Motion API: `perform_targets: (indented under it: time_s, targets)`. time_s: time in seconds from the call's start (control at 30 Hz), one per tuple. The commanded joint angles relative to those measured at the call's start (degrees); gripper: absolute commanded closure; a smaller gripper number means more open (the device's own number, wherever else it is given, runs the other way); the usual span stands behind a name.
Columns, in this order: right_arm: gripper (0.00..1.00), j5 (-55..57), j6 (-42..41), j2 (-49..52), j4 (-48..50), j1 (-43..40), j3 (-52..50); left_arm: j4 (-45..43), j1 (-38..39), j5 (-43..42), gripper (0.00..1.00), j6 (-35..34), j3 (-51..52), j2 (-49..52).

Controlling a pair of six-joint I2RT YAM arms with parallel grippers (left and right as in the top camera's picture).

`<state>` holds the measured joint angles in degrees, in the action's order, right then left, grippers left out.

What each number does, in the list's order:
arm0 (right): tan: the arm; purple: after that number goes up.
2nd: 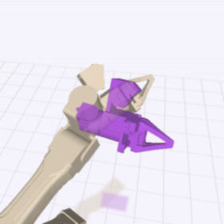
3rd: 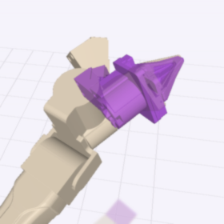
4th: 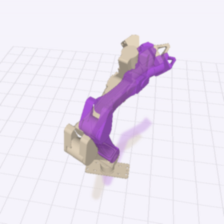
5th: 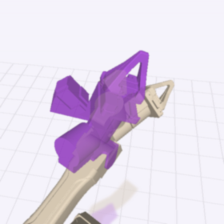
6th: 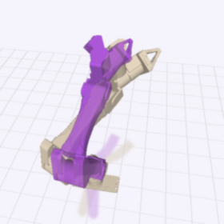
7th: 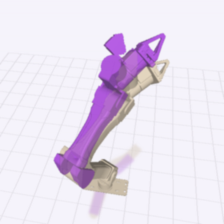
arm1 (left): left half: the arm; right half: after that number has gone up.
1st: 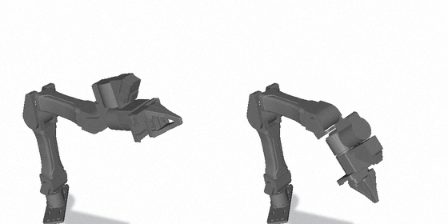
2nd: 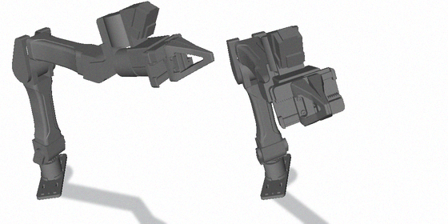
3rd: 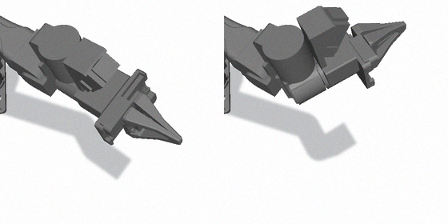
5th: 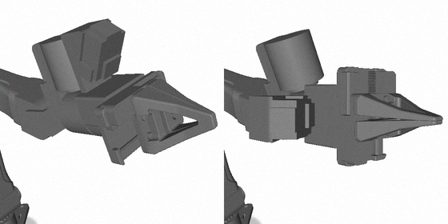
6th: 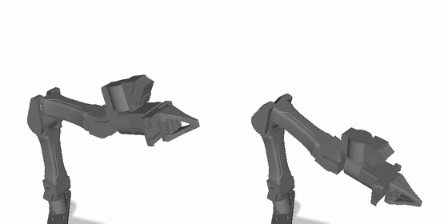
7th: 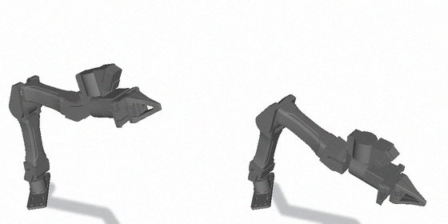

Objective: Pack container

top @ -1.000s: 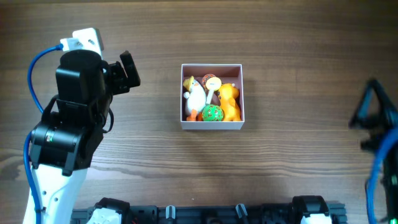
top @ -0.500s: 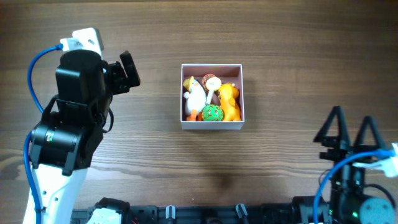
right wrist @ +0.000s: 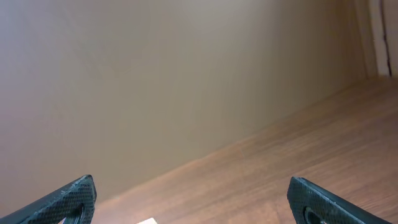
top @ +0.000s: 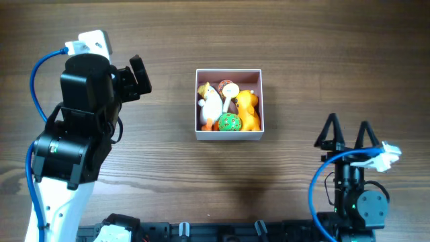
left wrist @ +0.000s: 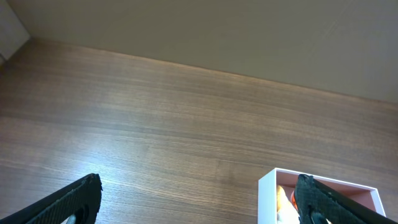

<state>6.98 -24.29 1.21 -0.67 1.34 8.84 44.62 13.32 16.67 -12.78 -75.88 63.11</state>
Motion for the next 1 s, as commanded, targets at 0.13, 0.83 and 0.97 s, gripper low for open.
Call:
perform_targets:
  time_s: [0.13, 0.83, 0.97]
  targets:
    - [0.0, -4.3, 12.4, -1.0, -0.7, 0.3, -2.7, -0.2, -0.4, 0.3, 0.0, 0.3, 0.0, 0.1]
    - [0.0, -5.0, 12.3, -1.0, -0.8, 0.3, -7.6, -0.2, -0.4, 0.3, 0.0, 0.3, 0.0, 0.1]
    - [0.0, -5.0, 12.3, -1.0, -0.8, 0.3, -7.6, -0.2, -0.4, 0.3, 0.0, 0.3, 0.0, 0.1]
